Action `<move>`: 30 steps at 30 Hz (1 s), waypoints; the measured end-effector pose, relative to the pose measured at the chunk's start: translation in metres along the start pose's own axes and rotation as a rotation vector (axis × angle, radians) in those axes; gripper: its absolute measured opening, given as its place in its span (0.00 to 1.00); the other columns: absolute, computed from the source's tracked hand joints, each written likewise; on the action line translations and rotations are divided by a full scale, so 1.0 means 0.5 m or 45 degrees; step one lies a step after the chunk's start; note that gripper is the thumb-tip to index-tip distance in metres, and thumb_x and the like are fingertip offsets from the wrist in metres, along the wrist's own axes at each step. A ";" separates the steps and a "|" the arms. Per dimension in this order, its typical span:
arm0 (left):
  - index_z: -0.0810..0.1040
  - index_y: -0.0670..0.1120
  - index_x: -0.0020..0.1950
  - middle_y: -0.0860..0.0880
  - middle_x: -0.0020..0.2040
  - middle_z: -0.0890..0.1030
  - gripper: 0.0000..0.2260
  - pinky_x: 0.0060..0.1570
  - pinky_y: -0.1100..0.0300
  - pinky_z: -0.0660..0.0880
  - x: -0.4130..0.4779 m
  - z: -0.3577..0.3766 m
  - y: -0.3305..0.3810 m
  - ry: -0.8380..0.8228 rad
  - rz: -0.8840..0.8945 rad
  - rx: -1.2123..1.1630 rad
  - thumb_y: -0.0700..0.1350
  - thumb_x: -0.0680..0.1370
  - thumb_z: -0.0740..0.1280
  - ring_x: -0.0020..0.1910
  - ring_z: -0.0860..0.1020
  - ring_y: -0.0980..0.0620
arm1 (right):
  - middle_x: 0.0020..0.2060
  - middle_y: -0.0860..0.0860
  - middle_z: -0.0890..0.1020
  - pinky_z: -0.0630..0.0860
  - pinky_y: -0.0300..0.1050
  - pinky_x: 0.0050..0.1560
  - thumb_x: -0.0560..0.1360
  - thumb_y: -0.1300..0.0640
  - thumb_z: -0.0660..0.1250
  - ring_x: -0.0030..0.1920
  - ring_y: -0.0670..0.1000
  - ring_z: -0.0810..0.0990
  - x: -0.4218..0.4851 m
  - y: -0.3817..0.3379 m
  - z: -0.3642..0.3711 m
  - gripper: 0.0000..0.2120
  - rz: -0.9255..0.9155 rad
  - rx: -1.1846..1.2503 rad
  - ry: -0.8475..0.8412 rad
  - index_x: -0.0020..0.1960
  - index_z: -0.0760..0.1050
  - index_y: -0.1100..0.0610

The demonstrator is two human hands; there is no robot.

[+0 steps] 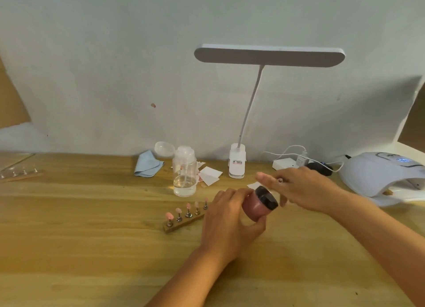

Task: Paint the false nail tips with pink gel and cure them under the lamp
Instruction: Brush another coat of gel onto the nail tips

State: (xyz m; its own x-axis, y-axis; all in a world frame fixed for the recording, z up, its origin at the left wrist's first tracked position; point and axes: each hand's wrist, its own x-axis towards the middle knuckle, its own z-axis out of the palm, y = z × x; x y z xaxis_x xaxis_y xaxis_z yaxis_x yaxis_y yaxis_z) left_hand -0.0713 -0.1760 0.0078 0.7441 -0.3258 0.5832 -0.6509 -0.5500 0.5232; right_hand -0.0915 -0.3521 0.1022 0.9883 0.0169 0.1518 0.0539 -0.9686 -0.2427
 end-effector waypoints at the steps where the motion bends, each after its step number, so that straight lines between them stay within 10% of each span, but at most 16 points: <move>1: 0.75 0.59 0.62 0.62 0.50 0.76 0.25 0.45 0.67 0.65 0.000 0.001 -0.001 0.010 -0.022 -0.034 0.65 0.67 0.63 0.48 0.70 0.61 | 0.34 0.42 0.83 0.77 0.45 0.51 0.63 0.20 0.50 0.41 0.41 0.80 0.002 0.006 -0.011 0.34 -0.028 0.143 -0.053 0.45 0.78 0.45; 4: 0.76 0.59 0.60 0.62 0.48 0.76 0.23 0.44 0.68 0.67 0.000 0.002 -0.004 0.049 -0.030 -0.050 0.65 0.68 0.64 0.46 0.70 0.61 | 0.40 0.41 0.84 0.78 0.47 0.53 0.64 0.26 0.63 0.45 0.42 0.81 0.004 0.008 -0.013 0.24 -0.094 0.280 -0.107 0.50 0.79 0.41; 10: 0.75 0.58 0.61 0.61 0.50 0.77 0.23 0.44 0.70 0.62 -0.006 0.000 0.006 0.033 0.032 0.050 0.64 0.69 0.65 0.48 0.70 0.61 | 0.28 0.47 0.82 0.78 0.48 0.49 0.70 0.25 0.48 0.39 0.46 0.80 0.011 -0.013 0.024 0.35 0.001 -0.086 0.138 0.40 0.77 0.53; 23: 0.74 0.53 0.59 0.57 0.53 0.77 0.23 0.51 0.59 0.69 -0.002 -0.003 0.006 0.222 -0.052 0.147 0.66 0.70 0.64 0.52 0.74 0.54 | 0.31 0.43 0.82 0.79 0.45 0.44 0.62 0.20 0.47 0.36 0.43 0.80 0.004 -0.035 0.024 0.35 0.055 0.174 0.093 0.40 0.79 0.44; 30: 0.73 0.52 0.57 0.56 0.51 0.76 0.24 0.49 0.58 0.64 0.012 -0.005 0.020 0.305 -0.105 0.205 0.64 0.68 0.68 0.50 0.74 0.52 | 0.32 0.49 0.78 0.78 0.47 0.37 0.66 0.23 0.44 0.36 0.53 0.79 0.026 -0.078 0.032 0.36 0.131 -0.405 0.373 0.31 0.74 0.53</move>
State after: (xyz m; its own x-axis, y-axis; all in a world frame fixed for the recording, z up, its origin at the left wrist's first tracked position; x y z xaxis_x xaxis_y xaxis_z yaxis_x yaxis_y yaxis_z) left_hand -0.0738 -0.1814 0.0182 0.7242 -0.0948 0.6831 -0.5435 -0.6881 0.4807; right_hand -0.0786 -0.3102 0.0983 0.9014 -0.1099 0.4188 -0.1342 -0.9905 0.0289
